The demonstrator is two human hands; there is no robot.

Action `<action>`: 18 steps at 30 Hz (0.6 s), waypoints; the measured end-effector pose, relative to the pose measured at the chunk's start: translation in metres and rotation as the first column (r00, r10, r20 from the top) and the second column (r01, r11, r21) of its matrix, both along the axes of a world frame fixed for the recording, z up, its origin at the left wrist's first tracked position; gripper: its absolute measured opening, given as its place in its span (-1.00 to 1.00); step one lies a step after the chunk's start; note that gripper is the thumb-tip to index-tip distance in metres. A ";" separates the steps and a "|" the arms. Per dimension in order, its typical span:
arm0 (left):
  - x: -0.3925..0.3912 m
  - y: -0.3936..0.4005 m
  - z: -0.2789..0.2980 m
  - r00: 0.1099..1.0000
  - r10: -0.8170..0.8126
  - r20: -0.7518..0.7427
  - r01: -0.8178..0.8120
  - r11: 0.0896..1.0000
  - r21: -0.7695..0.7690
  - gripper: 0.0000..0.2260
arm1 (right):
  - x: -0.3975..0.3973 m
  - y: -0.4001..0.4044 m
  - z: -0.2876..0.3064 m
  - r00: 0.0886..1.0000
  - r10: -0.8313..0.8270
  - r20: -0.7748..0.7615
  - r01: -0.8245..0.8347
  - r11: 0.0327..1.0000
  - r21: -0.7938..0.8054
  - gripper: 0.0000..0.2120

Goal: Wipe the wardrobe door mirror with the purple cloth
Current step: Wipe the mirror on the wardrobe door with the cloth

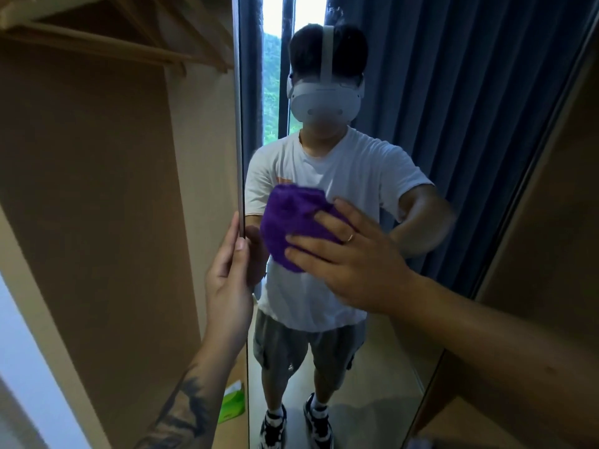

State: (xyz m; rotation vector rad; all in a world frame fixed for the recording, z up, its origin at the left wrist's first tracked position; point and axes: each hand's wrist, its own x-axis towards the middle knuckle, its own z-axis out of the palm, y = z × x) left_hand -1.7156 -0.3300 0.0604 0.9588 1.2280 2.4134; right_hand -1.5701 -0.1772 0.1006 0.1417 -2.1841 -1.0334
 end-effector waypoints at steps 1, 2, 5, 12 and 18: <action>0.001 0.000 0.000 1.000 0.009 -0.008 -0.009 1.000 0.004 -0.67 | -0.002 -0.004 -0.005 0.998 -0.009 -0.067 0.006 0.999 -0.047 -0.65; 0.002 0.000 0.000 1.000 0.009 -0.008 -0.009 1.000 0.007 -0.67 | -0.003 -0.007 -0.014 0.997 -0.005 -0.078 -0.001 0.998 -0.066 -0.64; 0.000 -0.002 -0.003 0.999 -0.034 0.025 0.034 0.999 0.021 -0.67 | -0.003 -0.006 -0.028 0.971 0.046 0.233 -0.055 0.998 0.033 -0.64; 0.004 -0.002 0.003 1.000 -0.017 0.003 0.017 1.000 0.024 -0.68 | -0.013 -0.011 0.018 0.993 -0.006 -0.122 -0.001 0.998 -0.062 -0.63; -0.005 -0.010 0.003 0.987 -0.133 0.086 0.132 0.991 0.013 -0.65 | -0.018 -0.013 -0.011 0.962 0.029 0.271 -0.075 0.984 0.161 -0.62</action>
